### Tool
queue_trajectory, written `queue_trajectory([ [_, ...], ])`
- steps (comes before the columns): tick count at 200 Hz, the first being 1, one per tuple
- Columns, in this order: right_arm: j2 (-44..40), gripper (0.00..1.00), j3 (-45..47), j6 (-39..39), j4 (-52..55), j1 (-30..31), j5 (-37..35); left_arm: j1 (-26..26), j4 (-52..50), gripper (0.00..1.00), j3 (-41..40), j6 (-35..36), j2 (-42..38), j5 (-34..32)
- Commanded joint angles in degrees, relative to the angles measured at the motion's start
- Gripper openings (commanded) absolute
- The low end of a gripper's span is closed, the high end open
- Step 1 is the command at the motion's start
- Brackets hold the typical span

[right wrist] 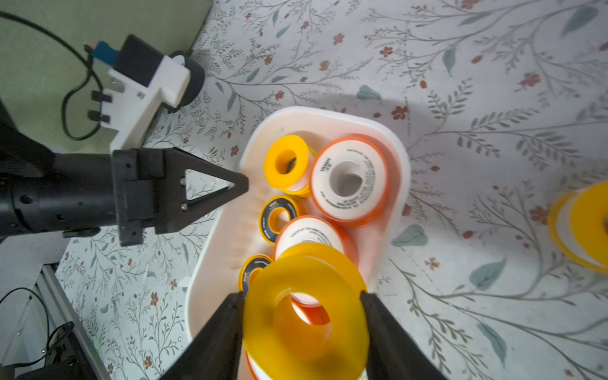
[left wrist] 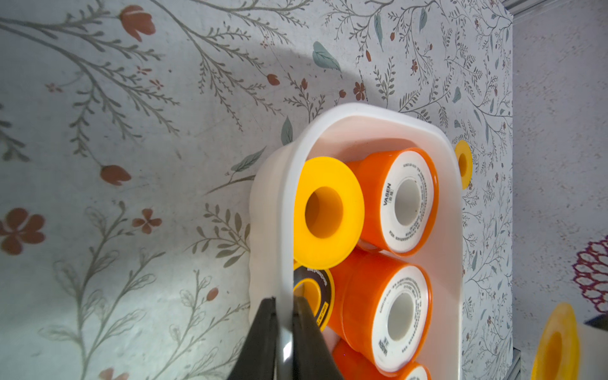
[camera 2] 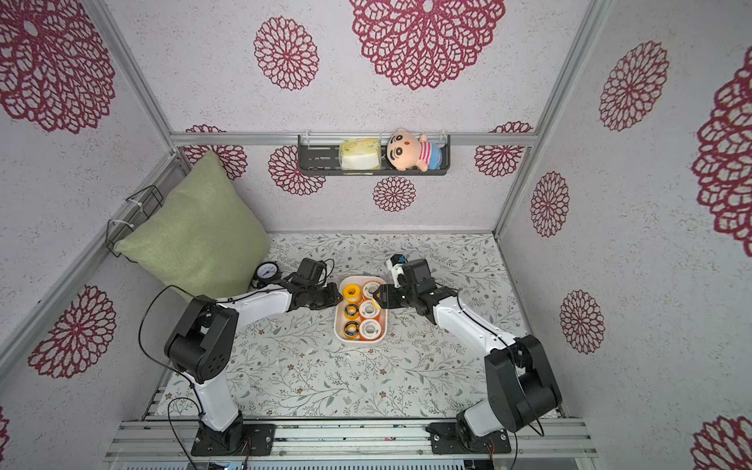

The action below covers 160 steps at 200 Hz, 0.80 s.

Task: Put the sealing tape into the storage box
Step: Adjust the storage box at the center of the board, then place the sealing tape in the storage box.

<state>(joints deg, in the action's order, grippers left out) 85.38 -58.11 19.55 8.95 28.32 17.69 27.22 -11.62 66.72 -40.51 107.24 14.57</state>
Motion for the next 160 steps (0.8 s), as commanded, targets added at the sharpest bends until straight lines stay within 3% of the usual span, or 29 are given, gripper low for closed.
queue_trajectory([
  [1,2.0,0.58,-2.6,1.1,-1.5,2.1,1.2,0.8,0.6,0.15,1.3,0.1,0.1,0.8],
  [23,4.9,0.58,-4.4,1.3,-1.7,3.8,1.0,0.9,0.5,0.17,0.6,-0.7,-0.8,-0.1],
  [68,9.6,0.58,-8.0,1.1,-1.4,6.9,0.5,0.9,1.4,0.32,-1.3,-0.7,-3.9,-0.9],
  [160,15.5,0.58,-13.6,0.3,0.9,9.7,-1.0,0.8,1.1,0.22,-2.9,-0.3,-5.1,-2.1],
])
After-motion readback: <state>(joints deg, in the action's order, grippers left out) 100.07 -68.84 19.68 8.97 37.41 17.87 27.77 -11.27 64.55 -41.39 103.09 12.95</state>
